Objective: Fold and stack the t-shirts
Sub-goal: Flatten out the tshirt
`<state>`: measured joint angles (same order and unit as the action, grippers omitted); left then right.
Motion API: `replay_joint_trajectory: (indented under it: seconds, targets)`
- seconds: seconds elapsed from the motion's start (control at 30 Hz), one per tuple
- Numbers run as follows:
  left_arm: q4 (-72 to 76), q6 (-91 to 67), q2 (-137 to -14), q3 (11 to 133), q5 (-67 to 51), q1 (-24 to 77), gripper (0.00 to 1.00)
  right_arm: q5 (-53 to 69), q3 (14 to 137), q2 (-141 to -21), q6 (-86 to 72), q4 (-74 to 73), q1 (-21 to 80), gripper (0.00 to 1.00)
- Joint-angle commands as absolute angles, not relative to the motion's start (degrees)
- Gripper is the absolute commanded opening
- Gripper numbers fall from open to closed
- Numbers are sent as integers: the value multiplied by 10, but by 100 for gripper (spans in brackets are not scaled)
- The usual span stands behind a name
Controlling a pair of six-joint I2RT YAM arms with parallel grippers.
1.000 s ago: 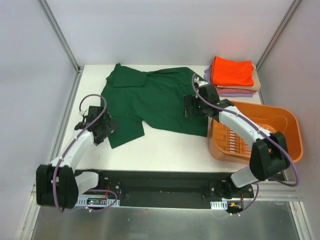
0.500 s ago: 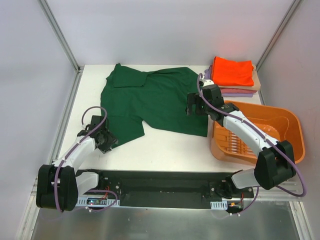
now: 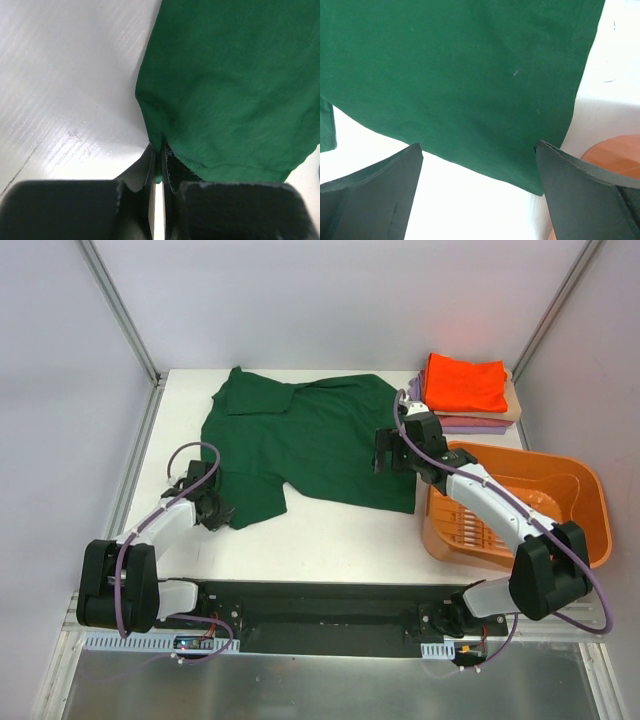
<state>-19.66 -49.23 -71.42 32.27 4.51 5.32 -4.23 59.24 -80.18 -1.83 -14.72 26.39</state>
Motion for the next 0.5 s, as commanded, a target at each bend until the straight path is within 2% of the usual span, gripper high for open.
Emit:
replay_joint_trajectory:
  seconds: [0.0, 0.13, 0.23, 0.47]
  targets:
    - [-212, -475, -722, 337, 98, 57, 0, -70, 584, -770, -17, -127, 262, 96]
    - [-214, -496, -699, 364, 198, 25, 0, 13, 584, -766, 24, -120, 268, 96]
    - [-214, -502, -697, 386, 195, -39, 0, 11, 597, -778, 56, -142, 300, 96]
    - [-236, -504, -670, 406, 222, -112, 0, -15, 628, -822, 83, -194, 391, 96]
